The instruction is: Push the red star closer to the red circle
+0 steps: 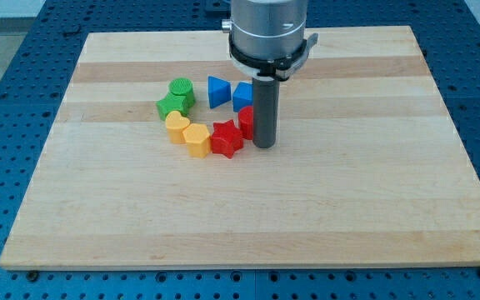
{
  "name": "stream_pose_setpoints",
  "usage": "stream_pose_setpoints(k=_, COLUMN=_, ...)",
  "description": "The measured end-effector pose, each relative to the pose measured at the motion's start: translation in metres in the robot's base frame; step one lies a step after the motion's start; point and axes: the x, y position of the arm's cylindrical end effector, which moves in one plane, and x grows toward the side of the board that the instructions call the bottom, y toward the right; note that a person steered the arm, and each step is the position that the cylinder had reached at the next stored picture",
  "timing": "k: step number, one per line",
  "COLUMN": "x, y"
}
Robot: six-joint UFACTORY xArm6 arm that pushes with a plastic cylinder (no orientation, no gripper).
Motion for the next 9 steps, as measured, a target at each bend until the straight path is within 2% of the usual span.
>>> stream_pose_setpoints(k=2, x=0.005, y=0.000)
stream_pose_setpoints(k=3, x=0.022, y=0.004)
stream_pose_setpoints(k=5, x=0.051, y=-0.025)
stream_pose_setpoints(k=9, x=0.032, y=-0.033)
